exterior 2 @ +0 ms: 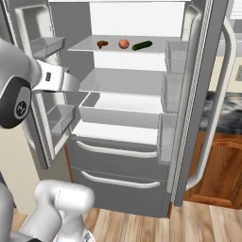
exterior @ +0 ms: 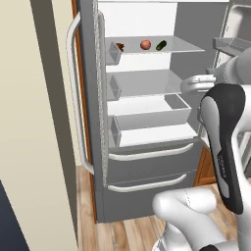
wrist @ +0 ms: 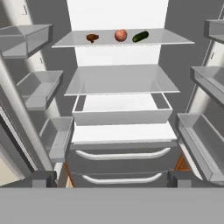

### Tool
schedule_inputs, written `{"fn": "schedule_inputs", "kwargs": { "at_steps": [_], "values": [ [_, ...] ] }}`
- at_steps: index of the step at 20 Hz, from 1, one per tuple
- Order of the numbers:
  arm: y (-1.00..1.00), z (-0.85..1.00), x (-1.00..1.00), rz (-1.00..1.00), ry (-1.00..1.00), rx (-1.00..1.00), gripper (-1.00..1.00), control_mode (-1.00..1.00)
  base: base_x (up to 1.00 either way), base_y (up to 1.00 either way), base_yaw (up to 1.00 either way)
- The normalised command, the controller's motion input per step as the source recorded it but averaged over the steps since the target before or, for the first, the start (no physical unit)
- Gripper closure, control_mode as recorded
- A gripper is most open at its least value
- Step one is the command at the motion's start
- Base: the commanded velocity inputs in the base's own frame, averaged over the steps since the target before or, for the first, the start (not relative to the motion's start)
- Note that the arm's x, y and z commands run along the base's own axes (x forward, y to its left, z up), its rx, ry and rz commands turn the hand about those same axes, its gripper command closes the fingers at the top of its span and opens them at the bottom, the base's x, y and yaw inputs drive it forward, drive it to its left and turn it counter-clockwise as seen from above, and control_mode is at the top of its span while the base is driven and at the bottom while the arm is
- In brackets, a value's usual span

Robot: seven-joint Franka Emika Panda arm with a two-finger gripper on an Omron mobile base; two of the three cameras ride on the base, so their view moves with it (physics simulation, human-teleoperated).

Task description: Open the fridge, remove the peach, cucumber, and chicken drumstick, and place them on any counter.

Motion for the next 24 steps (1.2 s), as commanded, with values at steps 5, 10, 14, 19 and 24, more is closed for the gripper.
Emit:
{"fn": "schedule_inputs", "kwargs": {
  "at_steps": [5,10,14,19,24],
  "values": [
    [0.0,-0.18,-0.29,0.01,0.05,0.0,-1.0,-1.0,0.0,0.0,0.0],
    [0.0,-0.16,-0.18,0.0,0.07,0.01,-1.0,-1.0,0.0,0.0,0.0],
    [0.0,-0.14,-0.03,0.0,0.07,0.0,-1.0,-1.0,0.0,0.0,0.0],
    [0.0,-0.11,0.0,0.02,0.08,0.0,-1.0,-1.0,0.0,0.0,0.0],
    [0.0,-0.03,0.0,0.02,0.07,0.0,-1.0,1.0,0.03,0.0,0.02]
  ]
}}
